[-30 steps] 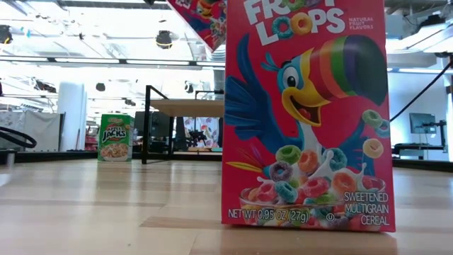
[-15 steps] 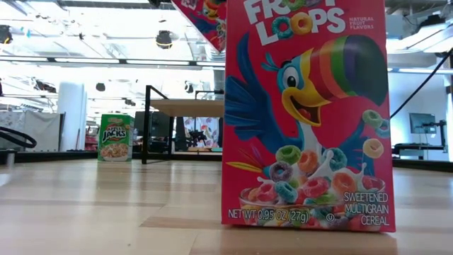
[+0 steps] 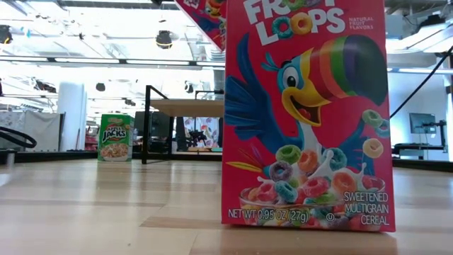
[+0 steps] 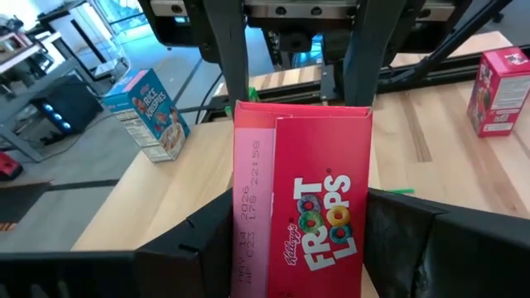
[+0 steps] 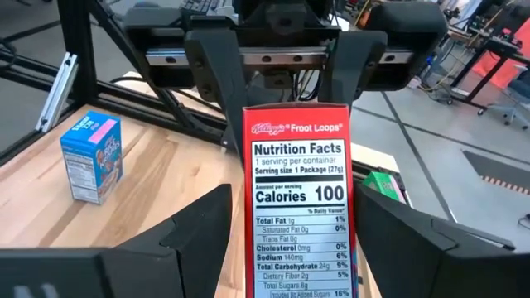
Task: Stack cereal on shelf
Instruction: Put the top red cereal box on the shelf
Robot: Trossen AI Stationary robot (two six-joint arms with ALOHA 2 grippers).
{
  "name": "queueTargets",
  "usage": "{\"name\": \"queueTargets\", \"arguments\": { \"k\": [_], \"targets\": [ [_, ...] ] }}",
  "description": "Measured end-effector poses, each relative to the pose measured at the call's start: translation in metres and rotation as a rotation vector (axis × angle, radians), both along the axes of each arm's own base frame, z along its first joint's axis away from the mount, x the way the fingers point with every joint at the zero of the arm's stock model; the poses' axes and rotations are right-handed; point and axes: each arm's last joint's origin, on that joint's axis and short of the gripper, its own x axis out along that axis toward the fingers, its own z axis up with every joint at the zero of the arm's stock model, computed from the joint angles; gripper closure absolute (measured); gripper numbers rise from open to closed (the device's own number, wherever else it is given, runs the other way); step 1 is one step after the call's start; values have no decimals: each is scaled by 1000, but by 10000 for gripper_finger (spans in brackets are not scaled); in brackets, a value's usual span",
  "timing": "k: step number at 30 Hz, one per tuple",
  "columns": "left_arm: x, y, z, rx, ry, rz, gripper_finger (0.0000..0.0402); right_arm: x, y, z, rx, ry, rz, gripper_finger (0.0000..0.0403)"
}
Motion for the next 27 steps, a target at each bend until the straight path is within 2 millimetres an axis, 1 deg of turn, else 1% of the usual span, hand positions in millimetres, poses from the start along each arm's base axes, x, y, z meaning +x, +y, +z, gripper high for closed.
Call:
{"name": "queueTargets", "arguments": {
  "k": [8,19,22,27],
  "targets": [
    [0,0,0,0,-4,0,212,0,-2,-1,46,11,-19,131],
    [1,0,2,14,-20,-4,212,-1,-3,-4,68,42,-47,133],
    [1,0,2,13,-21,-4,212,-1,-3,-4,68,43,-47,140],
    [1,0,2,-4,-27,0,212,-1,-3,-4,70,44,-47,165]
  ]
}}
